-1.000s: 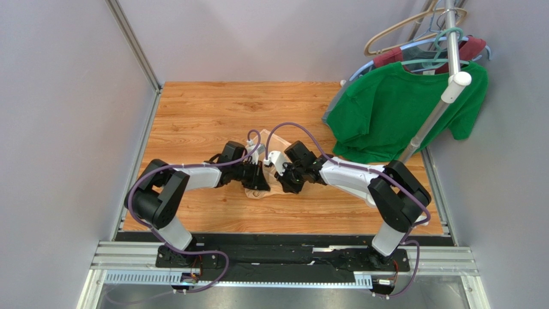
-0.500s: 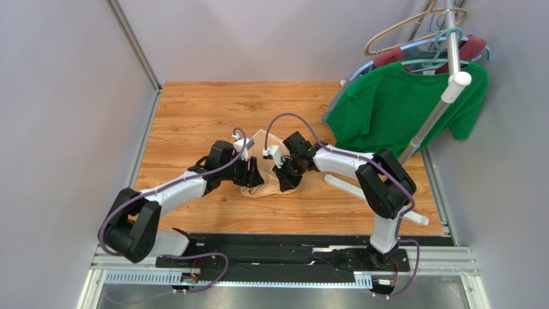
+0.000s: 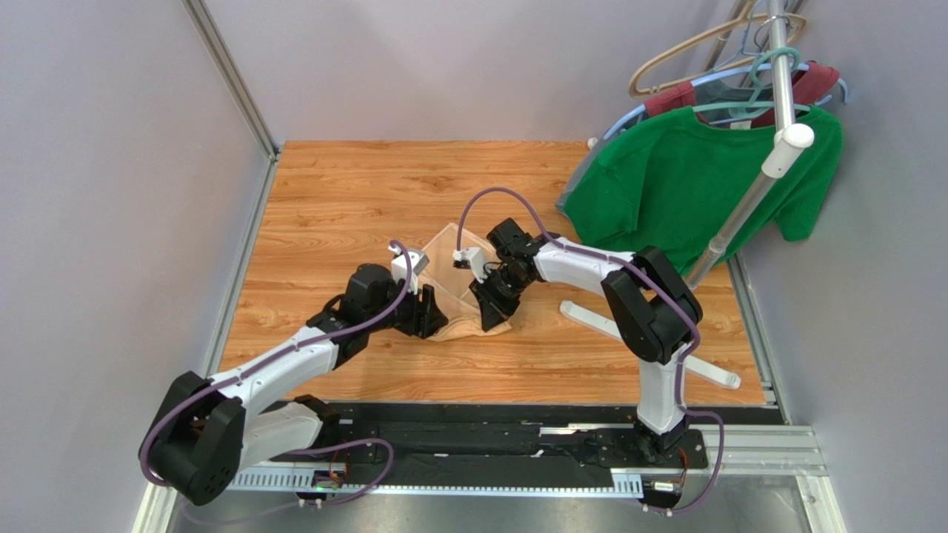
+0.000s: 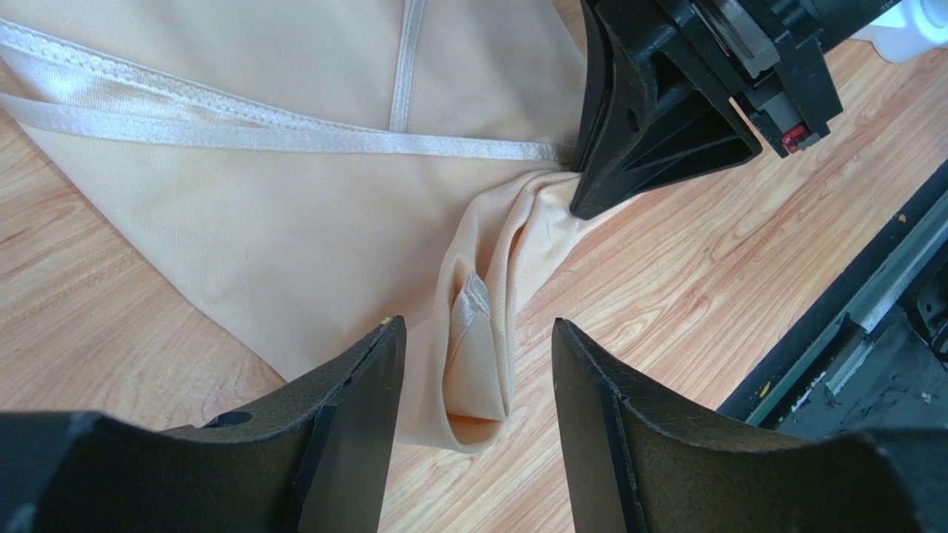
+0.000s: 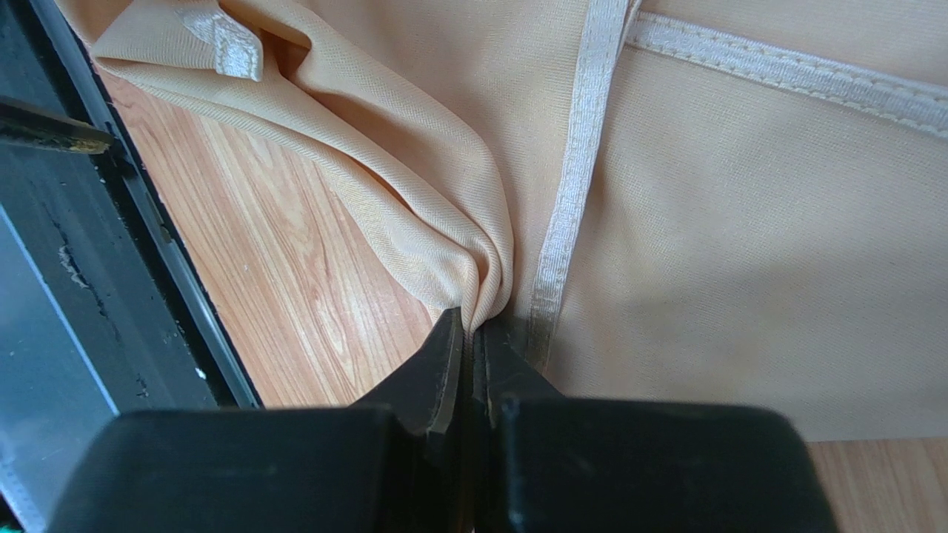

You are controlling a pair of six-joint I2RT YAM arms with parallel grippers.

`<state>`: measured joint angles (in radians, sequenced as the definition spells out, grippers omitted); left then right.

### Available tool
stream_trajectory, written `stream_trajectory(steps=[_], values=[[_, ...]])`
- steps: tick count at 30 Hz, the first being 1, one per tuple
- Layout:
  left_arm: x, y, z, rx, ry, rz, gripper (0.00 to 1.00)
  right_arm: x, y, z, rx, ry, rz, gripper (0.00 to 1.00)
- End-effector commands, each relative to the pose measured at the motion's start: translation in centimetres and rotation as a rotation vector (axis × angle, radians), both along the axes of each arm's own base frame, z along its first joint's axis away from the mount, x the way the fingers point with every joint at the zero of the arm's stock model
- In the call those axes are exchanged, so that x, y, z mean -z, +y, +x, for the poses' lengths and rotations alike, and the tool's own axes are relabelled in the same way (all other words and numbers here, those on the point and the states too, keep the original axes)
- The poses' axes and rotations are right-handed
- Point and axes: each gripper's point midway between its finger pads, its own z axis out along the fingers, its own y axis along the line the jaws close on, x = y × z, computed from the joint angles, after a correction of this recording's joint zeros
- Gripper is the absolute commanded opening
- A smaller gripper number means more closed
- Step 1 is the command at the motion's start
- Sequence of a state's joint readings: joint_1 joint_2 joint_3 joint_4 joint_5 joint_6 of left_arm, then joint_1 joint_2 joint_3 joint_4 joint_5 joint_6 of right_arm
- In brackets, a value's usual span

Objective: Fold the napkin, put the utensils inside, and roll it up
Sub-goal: Roll the napkin with the utensil

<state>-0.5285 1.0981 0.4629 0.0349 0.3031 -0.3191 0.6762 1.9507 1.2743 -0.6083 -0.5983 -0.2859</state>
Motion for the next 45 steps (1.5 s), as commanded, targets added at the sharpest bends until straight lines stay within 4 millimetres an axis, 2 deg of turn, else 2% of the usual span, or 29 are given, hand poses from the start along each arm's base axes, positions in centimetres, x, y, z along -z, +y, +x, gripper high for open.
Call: stream_trajectory(steps=[1, 9, 17, 22, 26, 28, 32, 34, 38, 45], values=[[-0.6, 0.0, 1.0, -0.006, -0.058, 0.02, 0.59, 1.8, -1.3, -1.1, -0.004, 0.078, -0.074, 0.0], [0.5, 0.4, 0.9, -0.019, 0.006, 0.086, 0.54, 1.8, -1.5, -1.0, 0.0, 0.089, -0.079, 0.0], [0.2, 0.7, 0.5, -0.044, 0.024, 0.105, 0.54, 1.9, -1.5, -0.7, 0.004, 0.09, -0.087, 0.0], [-0.4, -1.1, -0.2, 0.028, 0.013, 0.073, 0.58, 1.9, -1.4, -0.7, 0.0, 0.098, -0.087, 0.0], [0.5, -0.7, 0.2, 0.005, 0.037, 0.134, 0.59, 1.9, -1.5, -0.9, -0.005, 0.113, -0.092, 0.0], [0.0, -0.7, 0.3, -0.007, 0.005, 0.148, 0.59, 2.0, -1.6, -1.0, -0.005, 0.126, -0.1, 0.0], [-3.4, -0.8, 0.8, -0.01, -0.172, 0.107, 0.61, 2.1, -1.6, -1.2, -0.007, 0.142, -0.105, 0.0], [-4.3, -1.5, 0.2, 0.036, -0.201, 0.06, 0.61, 2.2, -1.6, -1.3, -0.005, 0.151, -0.104, 0.0], [-3.3, -3.0, -1.7, 0.132, -0.223, 0.066, 0.61, 2.4, -1.5, -1.3, -0.001, 0.171, -0.099, 0.0], [-1.3, -3.2, -1.7, 0.138, -0.163, 0.118, 0.56, 2.2, -1.3, -1.2, -0.002, 0.177, -0.086, 0.0]])
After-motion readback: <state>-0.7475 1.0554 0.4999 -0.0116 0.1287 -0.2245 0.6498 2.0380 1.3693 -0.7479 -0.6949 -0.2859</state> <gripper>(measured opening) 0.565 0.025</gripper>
